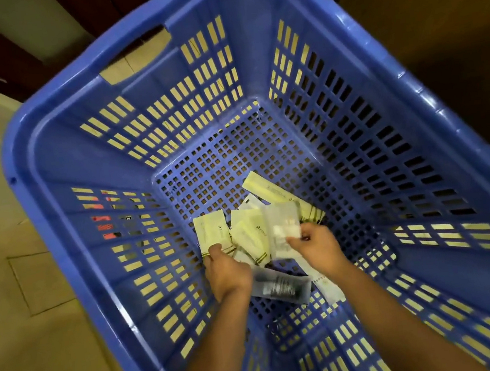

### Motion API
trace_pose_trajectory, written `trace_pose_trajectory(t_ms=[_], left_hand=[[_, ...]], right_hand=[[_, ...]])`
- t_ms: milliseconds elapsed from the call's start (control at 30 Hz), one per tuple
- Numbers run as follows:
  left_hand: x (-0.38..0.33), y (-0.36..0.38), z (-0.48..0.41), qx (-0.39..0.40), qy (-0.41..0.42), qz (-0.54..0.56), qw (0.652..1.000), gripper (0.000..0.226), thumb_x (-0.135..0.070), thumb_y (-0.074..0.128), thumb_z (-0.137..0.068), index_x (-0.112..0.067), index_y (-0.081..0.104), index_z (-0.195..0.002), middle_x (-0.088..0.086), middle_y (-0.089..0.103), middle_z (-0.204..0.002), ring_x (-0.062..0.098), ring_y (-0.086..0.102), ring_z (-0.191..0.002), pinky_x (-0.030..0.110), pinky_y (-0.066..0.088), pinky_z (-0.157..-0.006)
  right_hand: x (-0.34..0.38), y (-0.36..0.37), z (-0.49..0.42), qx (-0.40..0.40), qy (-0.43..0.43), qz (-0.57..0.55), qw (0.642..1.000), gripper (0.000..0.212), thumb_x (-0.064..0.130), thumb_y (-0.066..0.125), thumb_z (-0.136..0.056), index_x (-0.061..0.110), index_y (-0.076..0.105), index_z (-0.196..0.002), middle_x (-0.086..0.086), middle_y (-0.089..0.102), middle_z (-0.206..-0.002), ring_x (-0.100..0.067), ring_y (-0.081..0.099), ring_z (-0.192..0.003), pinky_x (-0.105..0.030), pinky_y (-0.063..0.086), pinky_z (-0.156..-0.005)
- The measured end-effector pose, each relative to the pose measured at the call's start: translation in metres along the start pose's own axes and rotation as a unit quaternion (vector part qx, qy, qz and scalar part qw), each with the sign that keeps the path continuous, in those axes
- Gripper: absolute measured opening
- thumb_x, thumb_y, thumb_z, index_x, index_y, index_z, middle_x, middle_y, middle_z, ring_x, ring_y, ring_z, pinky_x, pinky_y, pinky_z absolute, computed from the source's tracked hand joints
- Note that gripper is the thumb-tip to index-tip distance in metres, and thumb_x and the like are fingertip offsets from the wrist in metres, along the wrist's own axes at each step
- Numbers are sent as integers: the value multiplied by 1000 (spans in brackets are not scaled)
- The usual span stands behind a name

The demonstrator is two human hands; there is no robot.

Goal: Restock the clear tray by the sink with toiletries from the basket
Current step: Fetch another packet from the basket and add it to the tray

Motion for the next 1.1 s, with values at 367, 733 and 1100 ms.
trace_pose_trajectory(t_ms=[367,733,1100], left_hand=[[11,26,-6,62,-15,-67,996,28,-34,54,-92,-12,58,-109,12,59,-118,33,55,-109,39,48,-85],[-8,-43,3,-57,-18,157,986,27,-26,49,-97,-1,50,-87,23,57,-84,36,53,-79,33,33,-64],[-76,-37,55,166,85,378,907,20,-18,51,-96,-14,65,-82,-1,67,-78,8,63,-70,22,51,-67]], right_hand=[[-13,-17,-1,-71,55,-160,983,17,10,58,-90,10,60,-107,-12,64,-96,-33,62,-96,-44,50,-84],[-1,-12,19,-43,81,-256,962,4,10,58,-91,11,61,-94,-3,63,-88,-12,58,-76,-24,45,-62],[64,-15,39,24,4,-321,947,8,9,59,-90,10,67,-90,-6,70,-90,-21,67,-81,-33,54,-77]])
Point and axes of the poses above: each hand's wrist, its own z-axis away from the middle knuckle, its own y-axis out of the palm, x = y × z, the point moved 10 cm from there along -z, towards the middle knuckle
